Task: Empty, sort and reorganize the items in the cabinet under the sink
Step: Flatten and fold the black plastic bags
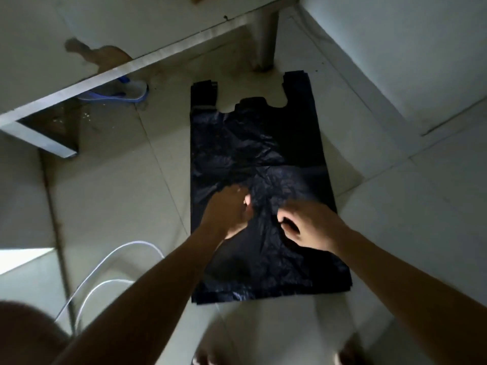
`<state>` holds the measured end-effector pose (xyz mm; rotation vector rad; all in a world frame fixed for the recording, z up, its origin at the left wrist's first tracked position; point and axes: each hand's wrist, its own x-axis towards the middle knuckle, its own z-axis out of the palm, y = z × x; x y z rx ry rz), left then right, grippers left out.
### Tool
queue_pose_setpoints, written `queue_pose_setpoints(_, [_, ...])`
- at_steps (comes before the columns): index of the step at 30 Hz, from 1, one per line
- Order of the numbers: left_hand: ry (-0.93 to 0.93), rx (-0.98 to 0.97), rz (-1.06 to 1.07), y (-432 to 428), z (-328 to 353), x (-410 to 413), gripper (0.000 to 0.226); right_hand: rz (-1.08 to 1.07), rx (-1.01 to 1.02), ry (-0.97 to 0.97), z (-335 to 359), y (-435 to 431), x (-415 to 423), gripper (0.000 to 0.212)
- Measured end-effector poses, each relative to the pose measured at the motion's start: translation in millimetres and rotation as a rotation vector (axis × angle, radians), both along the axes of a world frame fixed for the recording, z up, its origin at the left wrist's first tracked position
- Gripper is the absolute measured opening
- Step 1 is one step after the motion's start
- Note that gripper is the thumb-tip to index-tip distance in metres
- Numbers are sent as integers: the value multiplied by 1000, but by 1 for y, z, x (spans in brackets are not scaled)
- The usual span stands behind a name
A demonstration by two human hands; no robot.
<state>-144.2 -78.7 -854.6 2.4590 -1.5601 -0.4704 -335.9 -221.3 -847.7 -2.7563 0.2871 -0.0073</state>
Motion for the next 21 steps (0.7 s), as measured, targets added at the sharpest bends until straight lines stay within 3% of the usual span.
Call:
queue_pose_setpoints(2, [59,42,-92,29,10,-22,27,62,25,85,7,20,-19,7])
queue_pose_setpoints(4, [120,89,-167,55,17,-44,47,93,17,179,11,37,-35,15])
queue_pose_setpoints(8, [17,458,-310,77,22,-70,107,82,-1,550,17,47,-44,65])
queue_pose_setpoints(10, [-62,531,-358,79,21,-80,117,68,17,580,21,54,-47,81])
queue_pose_setpoints(13, [-67,524,-327,72,20,-80,94,50,23,662,21,61,-52,113])
queue_pose_setpoints(15, [-18,456,-292,69,20,-71,68,69,-19,694,18,67,-56,121])
queue_pose_setpoints(18, [151,318,-249,66,18,-53,49,39,-79,577,16,70,-56,103])
queue_pose_setpoints(21, [229,273,-216,67,17,-42,51,-21,0,485,17,63,-50,72])
